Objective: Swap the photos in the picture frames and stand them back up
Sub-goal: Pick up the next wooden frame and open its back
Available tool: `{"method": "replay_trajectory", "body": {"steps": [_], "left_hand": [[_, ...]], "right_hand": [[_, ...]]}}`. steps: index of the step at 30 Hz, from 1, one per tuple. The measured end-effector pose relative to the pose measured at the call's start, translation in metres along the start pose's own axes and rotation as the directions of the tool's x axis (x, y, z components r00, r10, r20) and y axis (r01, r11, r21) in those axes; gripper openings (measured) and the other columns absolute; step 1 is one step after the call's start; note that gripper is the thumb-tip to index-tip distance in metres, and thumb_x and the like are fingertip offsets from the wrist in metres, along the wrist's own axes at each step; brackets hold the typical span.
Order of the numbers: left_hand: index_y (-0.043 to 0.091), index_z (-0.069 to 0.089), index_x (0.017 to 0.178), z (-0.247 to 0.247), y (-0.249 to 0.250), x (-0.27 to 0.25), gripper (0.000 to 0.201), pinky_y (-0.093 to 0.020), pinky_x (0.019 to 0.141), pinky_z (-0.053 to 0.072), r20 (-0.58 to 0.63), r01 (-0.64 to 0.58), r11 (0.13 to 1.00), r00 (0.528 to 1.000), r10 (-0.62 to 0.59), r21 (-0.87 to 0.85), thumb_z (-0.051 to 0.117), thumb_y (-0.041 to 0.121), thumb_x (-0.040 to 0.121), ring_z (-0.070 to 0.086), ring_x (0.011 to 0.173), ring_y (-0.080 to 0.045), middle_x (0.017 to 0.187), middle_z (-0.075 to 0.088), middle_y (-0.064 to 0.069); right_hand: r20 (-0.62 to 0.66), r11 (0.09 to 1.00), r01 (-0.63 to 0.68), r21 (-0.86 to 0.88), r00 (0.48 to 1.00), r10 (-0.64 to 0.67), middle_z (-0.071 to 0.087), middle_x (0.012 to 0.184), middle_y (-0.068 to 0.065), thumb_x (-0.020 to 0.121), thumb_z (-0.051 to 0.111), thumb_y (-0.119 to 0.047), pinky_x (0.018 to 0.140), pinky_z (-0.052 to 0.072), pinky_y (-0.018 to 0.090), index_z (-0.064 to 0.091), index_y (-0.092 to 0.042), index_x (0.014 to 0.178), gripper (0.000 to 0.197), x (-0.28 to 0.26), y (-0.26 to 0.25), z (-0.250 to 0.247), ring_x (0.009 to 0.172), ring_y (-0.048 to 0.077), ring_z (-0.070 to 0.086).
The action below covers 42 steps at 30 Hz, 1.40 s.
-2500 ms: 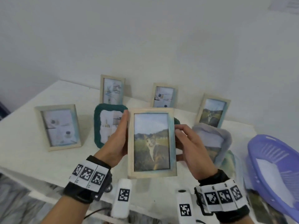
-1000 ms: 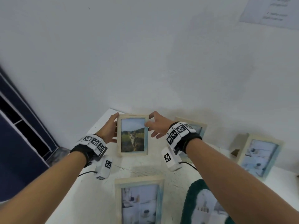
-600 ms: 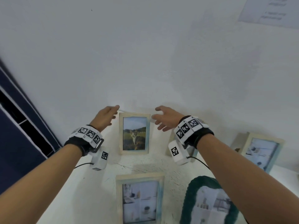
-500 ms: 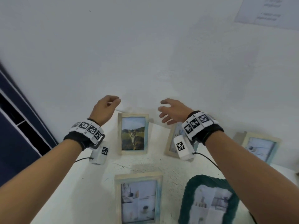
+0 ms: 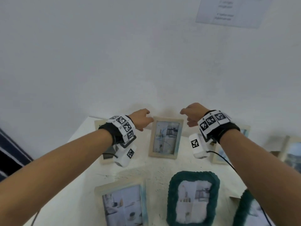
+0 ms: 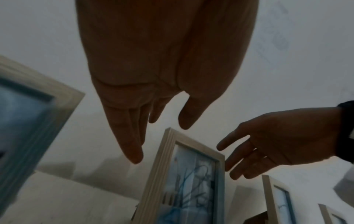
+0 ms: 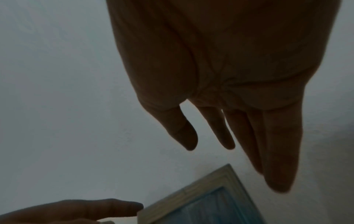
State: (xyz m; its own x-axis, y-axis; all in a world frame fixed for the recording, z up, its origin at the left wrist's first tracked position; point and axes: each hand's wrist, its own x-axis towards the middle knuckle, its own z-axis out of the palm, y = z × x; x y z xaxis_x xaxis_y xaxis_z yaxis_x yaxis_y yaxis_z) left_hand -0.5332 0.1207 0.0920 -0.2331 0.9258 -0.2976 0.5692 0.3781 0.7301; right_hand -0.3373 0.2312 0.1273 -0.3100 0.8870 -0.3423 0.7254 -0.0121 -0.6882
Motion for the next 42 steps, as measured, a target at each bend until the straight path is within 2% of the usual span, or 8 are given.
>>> {"method": "replay_trajectory", "body": {"steps": [8,15,19,24,26,30,37,42], "left_hand": [[-0.010,0.060,0.109,0.016,0.006,0.034,0.028,-0.048,0.086,0.057,0.024,-0.006,0.990,1.000,0.002,0.143,0.048,0.013,0.099,0.072,0.090,-0.032,0.105,0.071,-0.021],[0.007,0.054,0.130,-0.018,0.058,0.005,0.040,-0.025,0.062,0.052,-0.189,-0.199,0.978,0.965,0.184,-0.063,0.048,0.034,0.101,0.071,0.083,-0.020,0.110,0.068,-0.012],[0.013,0.064,0.114,-0.021,0.102,-0.039,0.032,-0.026,0.064,0.053,-0.298,-0.371,0.927,0.893,0.339,-0.059,0.051,0.038,0.099,0.072,0.080,-0.020,0.099,0.072,-0.007],[0.013,0.066,0.109,0.017,0.143,-0.103,0.030,-0.024,0.059,0.054,-0.324,-0.464,0.878,0.853,0.408,-0.117,0.049,0.036,0.100,0.072,0.075,-0.017,0.093,0.073,-0.002],[0.012,0.067,0.108,0.042,0.155,-0.125,0.030,-0.023,0.058,0.054,-0.318,-0.474,0.865,0.855,0.410,-0.161,0.049,0.036,0.100,0.071,0.071,-0.017,0.091,0.073,-0.003],[0.010,0.070,0.104,0.102,0.171,-0.159,0.030,-0.024,0.057,0.053,-0.283,-0.460,0.854,0.876,0.391,-0.244,0.052,0.034,0.099,0.068,0.065,-0.016,0.085,0.071,-0.001],[0.015,0.072,0.101,0.219,0.174,-0.205,0.026,-0.027,0.057,0.053,-0.188,-0.379,0.874,0.923,0.335,-0.304,0.055,0.035,0.097,0.066,0.062,-0.016,0.089,0.070,-0.004],[0.027,0.064,0.114,0.295,0.156,-0.233,0.025,-0.037,0.063,0.059,-0.229,-0.338,0.914,0.930,0.287,-0.225,0.055,0.040,0.095,0.068,0.070,-0.020,0.091,0.068,-0.002]], "right_hand": [[0.131,0.999,-0.045,0.018,0.991,0.042,0.069,0.098,0.027,0.090,0.060,-0.016,0.088,0.056,0.047,0.059,0.009,0.104,0.029,-0.002,0.006,0.001,0.092,0.036,0.070],[-0.115,0.925,0.218,0.312,0.975,-0.191,0.062,0.088,0.014,0.088,0.056,-0.011,0.071,0.051,0.034,0.064,-0.003,0.087,0.012,-0.025,0.010,-0.042,0.071,0.021,0.059],[-0.293,0.812,0.440,0.383,0.892,-0.344,0.066,0.094,0.014,0.090,0.055,-0.011,0.079,0.053,0.038,0.065,-0.010,0.111,0.023,-0.069,0.024,-0.063,0.081,0.026,0.062],[-0.268,0.607,0.558,0.565,0.820,-0.505,0.067,0.118,0.001,0.100,0.049,-0.022,0.076,0.057,0.031,0.044,-0.032,0.138,0.040,-0.141,0.070,-0.084,0.102,0.017,0.068],[-0.261,0.547,0.574,0.610,0.797,-0.545,0.057,0.134,-0.004,0.100,0.048,-0.033,0.088,0.054,0.038,0.037,-0.039,0.143,0.044,-0.165,0.098,-0.089,0.115,0.015,0.062],[-0.277,0.507,0.545,0.668,0.814,-0.510,0.044,0.147,-0.013,0.098,0.046,-0.043,0.111,0.037,0.047,0.033,-0.041,0.146,0.050,-0.202,0.165,-0.094,0.134,0.010,0.044],[-0.339,0.513,0.465,0.721,0.883,-0.324,0.051,0.138,-0.022,0.101,0.041,-0.036,0.106,0.043,0.030,0.041,-0.046,0.139,0.038,-0.266,0.281,-0.084,0.125,-0.003,0.049],[-0.322,0.435,0.379,0.817,0.925,-0.203,0.046,0.146,-0.014,0.097,0.052,-0.041,0.111,0.037,0.049,0.045,-0.044,0.139,0.043,-0.299,0.346,-0.068,0.134,0.013,0.044]]}}
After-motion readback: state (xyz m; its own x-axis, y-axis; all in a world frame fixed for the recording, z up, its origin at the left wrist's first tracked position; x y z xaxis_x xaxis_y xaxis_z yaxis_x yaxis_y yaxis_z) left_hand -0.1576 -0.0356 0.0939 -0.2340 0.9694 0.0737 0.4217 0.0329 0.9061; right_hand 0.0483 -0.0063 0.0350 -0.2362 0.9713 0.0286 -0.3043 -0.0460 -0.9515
